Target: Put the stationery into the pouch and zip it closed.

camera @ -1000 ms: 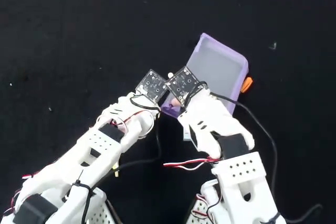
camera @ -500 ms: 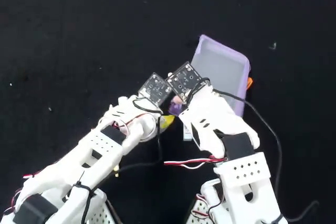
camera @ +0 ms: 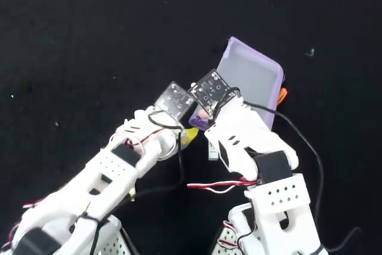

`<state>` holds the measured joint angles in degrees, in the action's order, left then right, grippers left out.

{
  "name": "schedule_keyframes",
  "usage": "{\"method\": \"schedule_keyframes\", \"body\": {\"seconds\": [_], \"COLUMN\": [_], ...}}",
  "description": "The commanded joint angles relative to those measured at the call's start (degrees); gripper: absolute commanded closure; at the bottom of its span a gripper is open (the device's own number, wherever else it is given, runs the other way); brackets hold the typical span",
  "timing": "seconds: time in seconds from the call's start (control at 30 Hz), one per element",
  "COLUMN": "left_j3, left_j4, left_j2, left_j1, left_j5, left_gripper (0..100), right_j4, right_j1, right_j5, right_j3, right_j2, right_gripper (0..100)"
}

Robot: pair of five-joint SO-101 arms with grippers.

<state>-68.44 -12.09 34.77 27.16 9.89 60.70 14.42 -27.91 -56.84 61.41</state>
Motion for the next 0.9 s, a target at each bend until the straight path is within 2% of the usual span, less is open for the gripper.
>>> {"method": "schedule_keyframes", "body": {"seconds": [0.0, 0.2, 0.4, 0.6, 0.87], "left_j3": [-2.68, -6.99, -8.22, -7.16, -6.99], "left_j4": [0.97, 0.97, 7.21, 7.56, 7.56], "left_j2": [9.93, 18.20, 14.07, 11.16, 11.25], "left_j1": [-1.36, -1.01, -1.45, -1.01, -1.36], "left_j5": [-5.63, -5.10, -5.01, -5.01, -5.36], "left_gripper": [75, 75, 75, 75, 75], "right_j4": [0.26, 0.26, 2.29, 4.92, 6.07], "right_j1": [-0.97, -0.97, -0.97, -0.70, 5.19], "right_j5": [0.09, 0.09, 0.09, 0.18, 0.35], "right_j3": [3.65, 3.65, 5.85, 10.07, 10.24], "right_j2": [1.80, 1.80, 1.80, 1.80, 1.54], "right_gripper": [98.8, 98.8, 98.8, 98.8, 98.8]}}
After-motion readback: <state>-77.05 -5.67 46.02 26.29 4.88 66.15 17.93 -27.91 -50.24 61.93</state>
